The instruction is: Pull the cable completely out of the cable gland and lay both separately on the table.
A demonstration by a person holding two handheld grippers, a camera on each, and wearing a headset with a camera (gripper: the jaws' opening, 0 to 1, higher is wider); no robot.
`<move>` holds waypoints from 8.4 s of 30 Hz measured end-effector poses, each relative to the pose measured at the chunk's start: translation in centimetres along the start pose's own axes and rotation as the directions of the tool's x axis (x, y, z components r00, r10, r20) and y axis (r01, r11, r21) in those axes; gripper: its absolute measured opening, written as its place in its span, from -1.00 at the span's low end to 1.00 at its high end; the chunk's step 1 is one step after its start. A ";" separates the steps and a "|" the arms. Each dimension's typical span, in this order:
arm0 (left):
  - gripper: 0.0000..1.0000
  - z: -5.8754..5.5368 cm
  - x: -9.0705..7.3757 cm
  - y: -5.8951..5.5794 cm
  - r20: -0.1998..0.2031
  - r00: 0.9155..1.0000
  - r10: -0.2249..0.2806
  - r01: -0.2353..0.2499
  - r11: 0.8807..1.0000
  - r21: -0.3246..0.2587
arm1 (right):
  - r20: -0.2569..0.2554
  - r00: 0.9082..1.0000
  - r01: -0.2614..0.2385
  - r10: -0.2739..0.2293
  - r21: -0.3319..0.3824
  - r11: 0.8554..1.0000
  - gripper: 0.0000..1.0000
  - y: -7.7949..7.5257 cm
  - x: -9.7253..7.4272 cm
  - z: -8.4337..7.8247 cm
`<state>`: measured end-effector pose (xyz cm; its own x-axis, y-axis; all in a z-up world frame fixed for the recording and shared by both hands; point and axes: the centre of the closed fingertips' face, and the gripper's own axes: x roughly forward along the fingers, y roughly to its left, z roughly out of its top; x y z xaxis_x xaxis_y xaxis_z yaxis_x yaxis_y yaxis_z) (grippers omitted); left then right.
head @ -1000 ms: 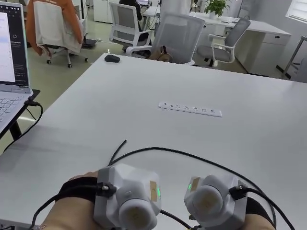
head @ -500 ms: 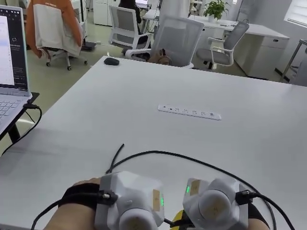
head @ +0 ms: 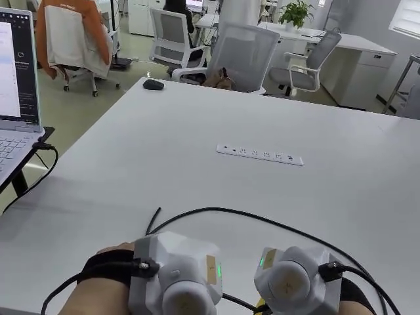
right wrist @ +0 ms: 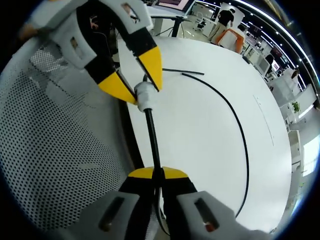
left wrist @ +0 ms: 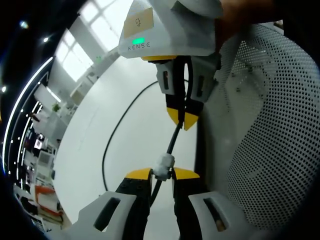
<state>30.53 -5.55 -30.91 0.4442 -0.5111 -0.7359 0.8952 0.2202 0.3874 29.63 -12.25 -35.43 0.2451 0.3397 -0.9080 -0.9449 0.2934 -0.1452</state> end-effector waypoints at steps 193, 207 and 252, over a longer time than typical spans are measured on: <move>-0.66 0.5 -3.7 2.6 0.034 0.995 0.097 -0.093 0.990 -0.106 | 0.200 0.979 0.053 -0.047 -0.024 0.998 -0.93 -0.6 -3.7 4.5; -0.66 1.5 -3.5 2.0 0.037 0.995 0.089 -0.086 0.994 -0.069 | 0.261 0.965 0.038 -0.019 -0.066 0.997 -0.63 1.0 -4.2 7.6; -0.66 -1.5 -5.8 4.2 0.017 0.987 0.159 -0.155 0.976 -0.155 | 0.196 0.964 0.181 -0.178 0.004 0.983 -0.92 -4.0 -6.1 2.7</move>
<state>31.78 -0.35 -25.83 0.5803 -0.4837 -0.6553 0.8104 0.4229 0.4055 32.47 -13.06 -28.29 0.4472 0.4504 -0.7728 -0.8841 0.3534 -0.3057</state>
